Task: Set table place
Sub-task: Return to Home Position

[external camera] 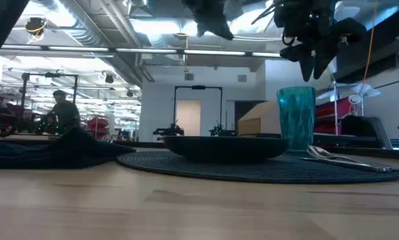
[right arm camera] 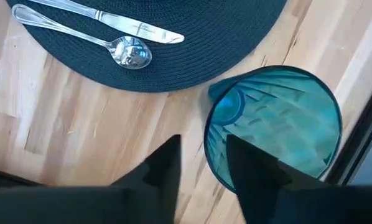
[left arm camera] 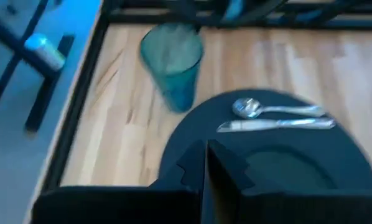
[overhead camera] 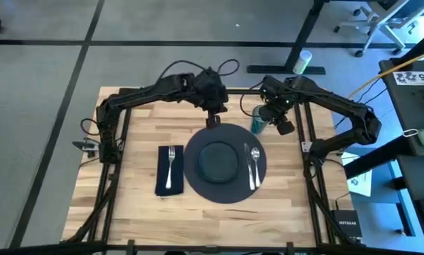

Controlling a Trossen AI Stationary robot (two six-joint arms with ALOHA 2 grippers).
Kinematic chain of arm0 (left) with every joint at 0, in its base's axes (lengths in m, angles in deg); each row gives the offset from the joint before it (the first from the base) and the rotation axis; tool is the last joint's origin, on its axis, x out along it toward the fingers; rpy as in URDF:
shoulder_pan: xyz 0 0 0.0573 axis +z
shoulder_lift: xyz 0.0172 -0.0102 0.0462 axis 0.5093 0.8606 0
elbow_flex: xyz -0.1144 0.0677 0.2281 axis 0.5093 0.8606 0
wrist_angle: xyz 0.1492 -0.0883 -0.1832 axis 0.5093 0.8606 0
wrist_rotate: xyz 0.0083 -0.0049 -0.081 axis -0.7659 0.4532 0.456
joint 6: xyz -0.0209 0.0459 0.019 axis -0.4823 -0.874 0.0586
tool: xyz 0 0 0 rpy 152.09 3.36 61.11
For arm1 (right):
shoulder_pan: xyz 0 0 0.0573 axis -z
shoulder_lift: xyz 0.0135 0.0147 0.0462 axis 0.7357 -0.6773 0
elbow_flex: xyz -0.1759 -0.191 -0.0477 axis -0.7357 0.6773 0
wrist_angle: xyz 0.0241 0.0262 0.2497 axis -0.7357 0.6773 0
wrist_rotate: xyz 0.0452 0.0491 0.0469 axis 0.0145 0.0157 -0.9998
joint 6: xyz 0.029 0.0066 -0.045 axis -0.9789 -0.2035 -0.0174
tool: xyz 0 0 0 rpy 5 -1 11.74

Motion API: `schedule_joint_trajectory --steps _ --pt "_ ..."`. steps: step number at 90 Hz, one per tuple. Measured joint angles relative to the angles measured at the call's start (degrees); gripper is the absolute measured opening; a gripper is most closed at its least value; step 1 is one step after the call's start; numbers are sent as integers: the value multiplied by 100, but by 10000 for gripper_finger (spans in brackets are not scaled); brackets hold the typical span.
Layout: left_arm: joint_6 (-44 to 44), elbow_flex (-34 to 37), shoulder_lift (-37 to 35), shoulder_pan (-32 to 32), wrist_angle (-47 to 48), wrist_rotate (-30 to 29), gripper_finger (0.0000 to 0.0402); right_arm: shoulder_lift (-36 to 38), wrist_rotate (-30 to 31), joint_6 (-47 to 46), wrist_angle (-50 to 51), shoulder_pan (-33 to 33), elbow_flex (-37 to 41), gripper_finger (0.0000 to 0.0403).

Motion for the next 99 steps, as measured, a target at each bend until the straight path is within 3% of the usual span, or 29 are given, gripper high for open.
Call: schedule_joint_trajectory --steps 13,41,60,71,99 --pt "16 0 2 -73 -130 170 0 108 -250 121 39 -4 7 7" --pt "29 53 8 -370 -1371 171 0 973 -391 -107 -353 -508 222 3" --pt "355 915 -14 -546 -3435 169 0 1678 -351 -452 -770 -825 618 1" --pt "520 1360 -14 -610 -4181 158 0 2092 -351 -644 -1086 -911 902 0" --pt "543 1931 -96 -767 -4350 156 0 3282 -1001 -1100 -2550 -911 2177 0"
